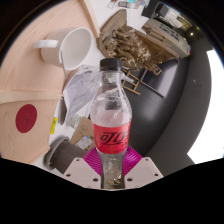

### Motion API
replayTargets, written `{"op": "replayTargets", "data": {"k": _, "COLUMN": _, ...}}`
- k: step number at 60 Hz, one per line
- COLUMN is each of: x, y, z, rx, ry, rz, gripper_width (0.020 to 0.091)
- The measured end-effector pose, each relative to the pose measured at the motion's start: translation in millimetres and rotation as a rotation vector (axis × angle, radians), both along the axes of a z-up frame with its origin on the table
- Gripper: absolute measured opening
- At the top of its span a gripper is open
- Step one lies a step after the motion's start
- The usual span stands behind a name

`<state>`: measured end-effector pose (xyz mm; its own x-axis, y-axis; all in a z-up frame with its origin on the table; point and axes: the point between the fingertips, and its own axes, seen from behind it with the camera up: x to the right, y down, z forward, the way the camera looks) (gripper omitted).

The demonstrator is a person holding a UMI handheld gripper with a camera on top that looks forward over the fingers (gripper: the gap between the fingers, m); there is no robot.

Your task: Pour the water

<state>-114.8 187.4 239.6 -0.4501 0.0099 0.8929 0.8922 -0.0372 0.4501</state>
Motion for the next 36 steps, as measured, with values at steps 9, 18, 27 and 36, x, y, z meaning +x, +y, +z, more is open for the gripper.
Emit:
{"op": "replayTargets", "data": {"k": 9, "x": -25.0, "y": 8.6, "z": -13.7, "rx": 0.004, "ry": -0.147, "rz": 0.029, "gripper_width": 0.0216}}
{"op": "replayTargets", "data": {"k": 18, "x": -34.2, "y": 10.4, "z": -16.5, "rx": -0.018, "ry": -0.116, "rz": 0.033, "gripper_width": 0.0217}}
{"op": "replayTargets", "data": {"k": 27, "x": -19.2, "y": 4.2, "z": -12.7, "rx": -0.094, "ry": 0.206, "rz": -0.045, "gripper_width": 0.0217}}
{"op": "replayTargets", "data": {"k": 36, "x": -6.3, "y": -5.2, "z": 0.5, "rx": -0.176, "ry": 0.677, "rz": -0.098, "gripper_width": 0.0218}}
